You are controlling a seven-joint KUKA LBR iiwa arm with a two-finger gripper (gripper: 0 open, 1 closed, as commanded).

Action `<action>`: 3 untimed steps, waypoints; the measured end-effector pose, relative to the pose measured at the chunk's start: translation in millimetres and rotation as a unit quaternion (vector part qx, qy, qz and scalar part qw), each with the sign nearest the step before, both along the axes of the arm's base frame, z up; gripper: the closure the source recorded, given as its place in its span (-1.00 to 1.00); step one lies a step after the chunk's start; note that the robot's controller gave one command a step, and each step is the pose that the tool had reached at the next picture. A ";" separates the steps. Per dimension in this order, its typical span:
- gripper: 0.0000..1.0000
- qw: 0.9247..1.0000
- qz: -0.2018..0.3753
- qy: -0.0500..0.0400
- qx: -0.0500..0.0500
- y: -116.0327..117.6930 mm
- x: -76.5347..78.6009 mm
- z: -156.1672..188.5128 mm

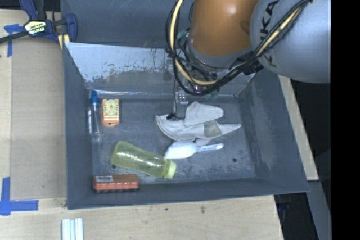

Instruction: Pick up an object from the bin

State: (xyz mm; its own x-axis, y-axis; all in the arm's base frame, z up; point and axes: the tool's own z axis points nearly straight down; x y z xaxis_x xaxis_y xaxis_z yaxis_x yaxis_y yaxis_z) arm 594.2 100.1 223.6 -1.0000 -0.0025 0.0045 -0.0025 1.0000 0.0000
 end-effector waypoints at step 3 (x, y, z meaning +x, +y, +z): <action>-1.00 0.999 0.041 -0.004 0.000 -49.4 -4.0 -98.4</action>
Offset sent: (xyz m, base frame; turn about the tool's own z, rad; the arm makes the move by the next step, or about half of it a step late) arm -0.0230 -0.0599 -0.0859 -0.0596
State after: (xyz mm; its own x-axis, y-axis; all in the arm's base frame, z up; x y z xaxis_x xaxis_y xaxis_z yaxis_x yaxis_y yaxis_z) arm 590.2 50.8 125.3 -0.9964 -0.0846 -0.0042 -0.0846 0.9964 -0.0007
